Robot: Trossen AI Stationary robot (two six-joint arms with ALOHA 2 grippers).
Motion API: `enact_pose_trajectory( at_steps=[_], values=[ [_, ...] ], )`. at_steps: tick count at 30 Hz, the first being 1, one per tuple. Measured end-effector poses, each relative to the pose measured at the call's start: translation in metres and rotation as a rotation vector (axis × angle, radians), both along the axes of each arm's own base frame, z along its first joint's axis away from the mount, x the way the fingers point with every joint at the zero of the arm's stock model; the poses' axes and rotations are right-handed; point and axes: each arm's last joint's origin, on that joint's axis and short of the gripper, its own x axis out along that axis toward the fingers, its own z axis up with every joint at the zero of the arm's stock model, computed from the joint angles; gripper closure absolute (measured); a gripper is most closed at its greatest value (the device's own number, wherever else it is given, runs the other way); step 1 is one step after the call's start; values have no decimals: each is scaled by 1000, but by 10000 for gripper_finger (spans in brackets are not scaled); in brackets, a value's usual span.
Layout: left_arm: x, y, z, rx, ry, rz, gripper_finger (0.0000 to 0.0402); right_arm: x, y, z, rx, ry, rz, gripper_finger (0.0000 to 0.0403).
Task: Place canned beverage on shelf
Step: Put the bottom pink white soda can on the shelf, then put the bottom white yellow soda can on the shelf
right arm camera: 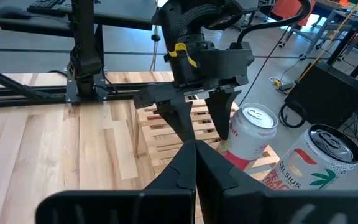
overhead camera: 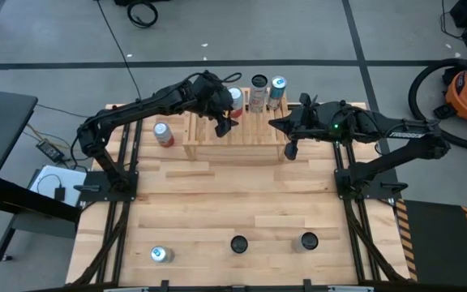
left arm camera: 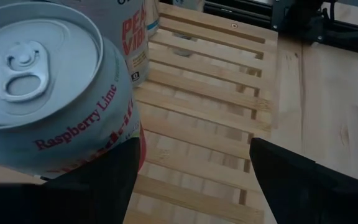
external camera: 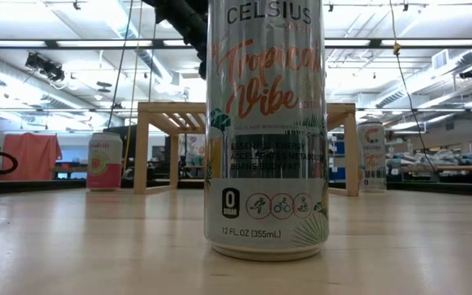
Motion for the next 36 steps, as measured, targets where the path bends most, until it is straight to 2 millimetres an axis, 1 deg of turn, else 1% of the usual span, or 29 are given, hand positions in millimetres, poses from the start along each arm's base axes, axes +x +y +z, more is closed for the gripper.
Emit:
enact_pose_trajectory(
  at_steps=[22,26,31,36],
  values=[
    [4,1,-4,-11,-2,-16,88,0,0,1,0,-11,0,396],
    [0,-2,3,-5,-16,-16,88,0,0,0,0,-5,0,396],
    [-13,-19,27,17,-62,-43,88,0,0,-1,0,10,0,396],
    [-33,-51,45,2,-30,-110,88,0,0,-1,1,11,4,396]
  ],
)
